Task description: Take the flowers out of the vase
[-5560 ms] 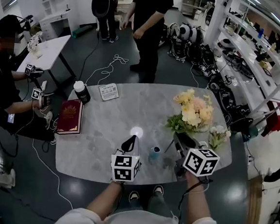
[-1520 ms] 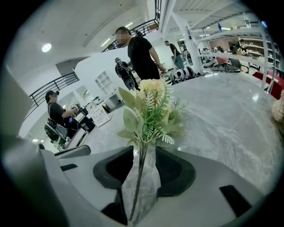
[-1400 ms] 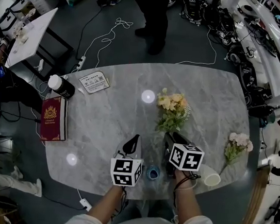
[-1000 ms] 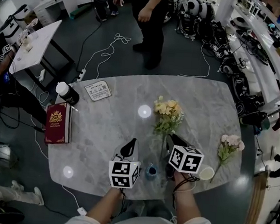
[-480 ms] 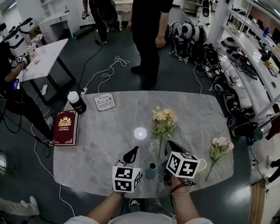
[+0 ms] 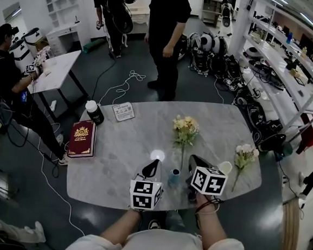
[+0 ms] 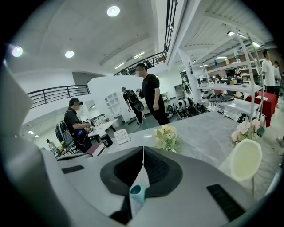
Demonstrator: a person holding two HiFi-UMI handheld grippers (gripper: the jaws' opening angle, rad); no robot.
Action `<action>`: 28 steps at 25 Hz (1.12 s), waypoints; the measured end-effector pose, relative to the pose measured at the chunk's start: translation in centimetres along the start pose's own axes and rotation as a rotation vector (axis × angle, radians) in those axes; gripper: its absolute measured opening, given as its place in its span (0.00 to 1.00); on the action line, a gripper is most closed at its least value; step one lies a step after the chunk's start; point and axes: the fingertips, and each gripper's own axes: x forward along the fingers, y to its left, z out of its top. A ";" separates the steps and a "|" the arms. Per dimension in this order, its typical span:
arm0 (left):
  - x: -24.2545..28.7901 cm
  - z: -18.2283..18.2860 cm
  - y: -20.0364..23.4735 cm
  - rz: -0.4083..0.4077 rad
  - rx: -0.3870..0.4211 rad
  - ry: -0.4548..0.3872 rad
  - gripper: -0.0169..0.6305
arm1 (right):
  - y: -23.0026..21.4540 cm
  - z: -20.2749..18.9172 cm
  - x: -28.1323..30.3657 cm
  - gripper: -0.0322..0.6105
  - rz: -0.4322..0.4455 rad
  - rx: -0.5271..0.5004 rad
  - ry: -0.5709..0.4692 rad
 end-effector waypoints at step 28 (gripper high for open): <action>-6.9 -0.6 -9.1 -0.004 -0.011 -0.052 0.04 | -1.2 1.2 -16.1 0.06 0.015 0.004 -0.306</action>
